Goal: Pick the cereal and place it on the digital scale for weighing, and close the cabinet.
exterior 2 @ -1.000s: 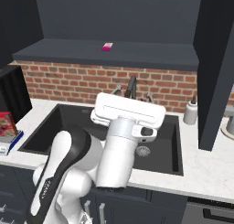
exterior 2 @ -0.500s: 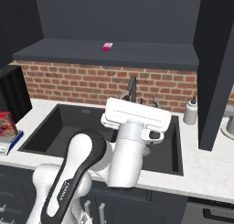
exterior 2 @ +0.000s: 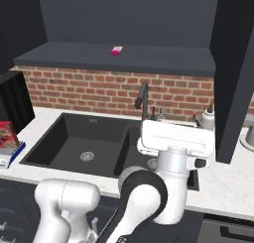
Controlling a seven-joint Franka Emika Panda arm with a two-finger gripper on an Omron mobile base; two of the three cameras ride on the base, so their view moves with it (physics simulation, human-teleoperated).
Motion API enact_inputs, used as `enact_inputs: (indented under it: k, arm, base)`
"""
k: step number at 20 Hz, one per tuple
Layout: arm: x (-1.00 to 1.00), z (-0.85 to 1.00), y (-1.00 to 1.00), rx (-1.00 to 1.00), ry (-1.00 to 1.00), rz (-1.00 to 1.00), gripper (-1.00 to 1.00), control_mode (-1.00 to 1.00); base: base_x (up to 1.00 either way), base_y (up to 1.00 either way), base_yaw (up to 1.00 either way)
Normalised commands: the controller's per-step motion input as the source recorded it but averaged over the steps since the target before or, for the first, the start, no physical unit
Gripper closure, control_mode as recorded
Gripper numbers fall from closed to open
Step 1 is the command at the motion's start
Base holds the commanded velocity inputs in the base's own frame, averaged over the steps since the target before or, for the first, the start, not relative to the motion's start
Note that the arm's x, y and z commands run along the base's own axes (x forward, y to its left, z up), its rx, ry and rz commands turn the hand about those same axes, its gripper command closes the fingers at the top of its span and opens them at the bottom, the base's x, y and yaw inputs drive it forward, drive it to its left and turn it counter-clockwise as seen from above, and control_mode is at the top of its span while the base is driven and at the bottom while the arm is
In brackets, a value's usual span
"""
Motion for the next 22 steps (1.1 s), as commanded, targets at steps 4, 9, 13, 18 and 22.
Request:
enact_inputs:
  k: [4,9,13,18,22]
  arm:
    - [0.0,-0.33,-0.14,0.01,-0.54,0.01,-1.0,-1.0]
    - [0.16,-0.53,0.18,0.01,-0.29,0.0,-1.0,-1.0]
    - [0.31,-0.31,0.13,0.0,-0.11,0.0,-1.0,-1.0]
    - [0.15,-0.05,-0.15,0.03,0.0,0.0,-1.0,-1.0]
    - [0.13,-0.01,-0.23,0.03,0.07,0.01,-1.0,-1.0]
  base:
    - [0.0,0.0,0.0]
    - [0.0,0.0,0.0]
    - [0.0,0.0,0.0]
    - [0.0,0.0,0.0]
    - [0.0,0.0,0.0]
